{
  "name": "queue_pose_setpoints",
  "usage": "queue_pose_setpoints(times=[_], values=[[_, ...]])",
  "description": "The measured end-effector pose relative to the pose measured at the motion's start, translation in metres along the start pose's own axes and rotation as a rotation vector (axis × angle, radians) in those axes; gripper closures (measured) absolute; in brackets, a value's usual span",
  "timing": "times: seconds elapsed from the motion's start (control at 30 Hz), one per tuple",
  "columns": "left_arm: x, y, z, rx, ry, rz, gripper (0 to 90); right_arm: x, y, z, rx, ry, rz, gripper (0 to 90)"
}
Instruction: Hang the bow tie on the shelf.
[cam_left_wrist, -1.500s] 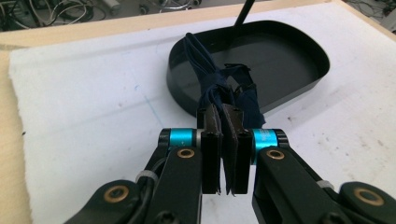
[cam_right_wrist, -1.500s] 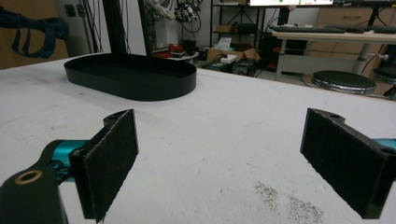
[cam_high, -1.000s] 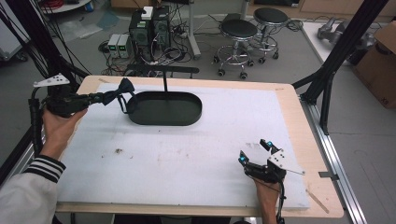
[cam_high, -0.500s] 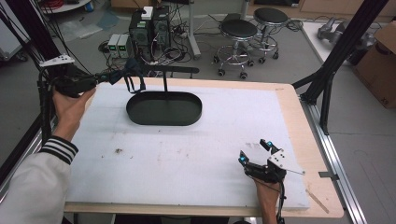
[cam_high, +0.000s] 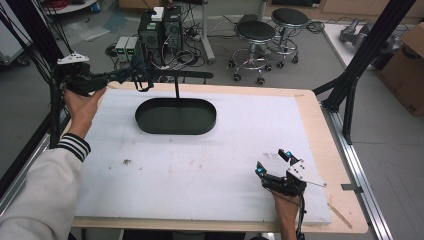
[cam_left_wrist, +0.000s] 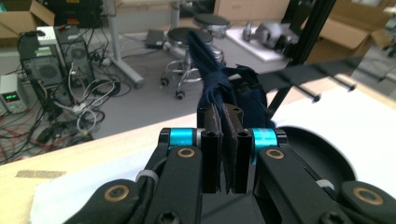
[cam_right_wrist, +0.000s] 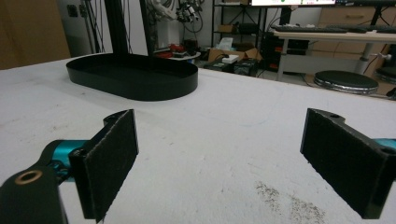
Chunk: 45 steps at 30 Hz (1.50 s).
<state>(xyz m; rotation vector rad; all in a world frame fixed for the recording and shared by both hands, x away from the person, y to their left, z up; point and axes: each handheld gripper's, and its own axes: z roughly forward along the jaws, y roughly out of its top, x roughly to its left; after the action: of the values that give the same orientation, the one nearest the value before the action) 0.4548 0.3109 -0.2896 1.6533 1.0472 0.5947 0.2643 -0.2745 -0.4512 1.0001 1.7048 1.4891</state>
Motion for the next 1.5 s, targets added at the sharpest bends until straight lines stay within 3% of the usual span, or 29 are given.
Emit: queue_pose_setpoints(times=[0.2, 0.53, 0.73, 0.93, 1.07, 1.13, 1.17, 1.2, 1.27, 1.3, 1.37, 1.5], values=[[0.001, -0.015, 0.01, 0.038, 0.008, 0.011, 86.2, 0.0, 0.0, 0.0, 0.001, 0.003, -0.003, 10.1], [0.004, -0.029, 0.006, 0.052, 0.034, 0.001, 86.2, 0.0, 0.0, 0.0, 0.001, 0.002, -0.001, 10.1], [0.002, -0.032, 0.006, 0.073, 0.019, 0.0, 85.0, 0.0, 0.0, 0.0, 0.0, 0.003, -0.003, 10.1], [0.002, -0.041, 0.003, 0.09, -0.014, -0.034, 83.0, 0.0, 0.0, 0.0, 0.002, 0.003, 0.002, 10.1], [0.002, -0.052, -0.003, 0.089, -0.047, -0.063, 68.0, -0.001, 0.0, 0.0, -0.006, 0.006, 0.001, 10.1], [0.001, -0.056, -0.004, 0.096, -0.069, -0.052, 62.7, -0.001, 0.0, 0.0, -0.006, 0.008, 0.004, 10.0], [-0.001, -0.058, -0.005, 0.097, -0.069, -0.035, 48.6, -0.001, 0.0, 0.0, -0.006, 0.007, 0.005, 10.1], [-0.003, -0.06, -0.006, 0.092, -0.073, -0.023, 48.6, -0.001, 0.0, 0.0, -0.006, 0.007, 0.005, 10.1], [-0.008, -0.064, -0.007, 0.097, -0.064, -0.012, 33.8, -0.001, 0.0, 0.0, -0.005, 0.013, 0.012, 10.0], [-0.01, -0.067, -0.008, 0.11, -0.073, -0.002, 21.9, -0.001, 0.0, 0.0, -0.005, 0.013, 0.012, 10.1], [-0.015, -0.072, -0.011, 0.115, -0.098, 0.019, 18.0, -0.001, 0.0, 0.0, -0.004, 0.013, 0.011, 10.0], [-0.028, -0.088, -0.023, 0.061, -0.173, 0.049, 17.2, -0.001, 0.0, 0.0, -0.004, 0.013, 0.014, 10.0]])
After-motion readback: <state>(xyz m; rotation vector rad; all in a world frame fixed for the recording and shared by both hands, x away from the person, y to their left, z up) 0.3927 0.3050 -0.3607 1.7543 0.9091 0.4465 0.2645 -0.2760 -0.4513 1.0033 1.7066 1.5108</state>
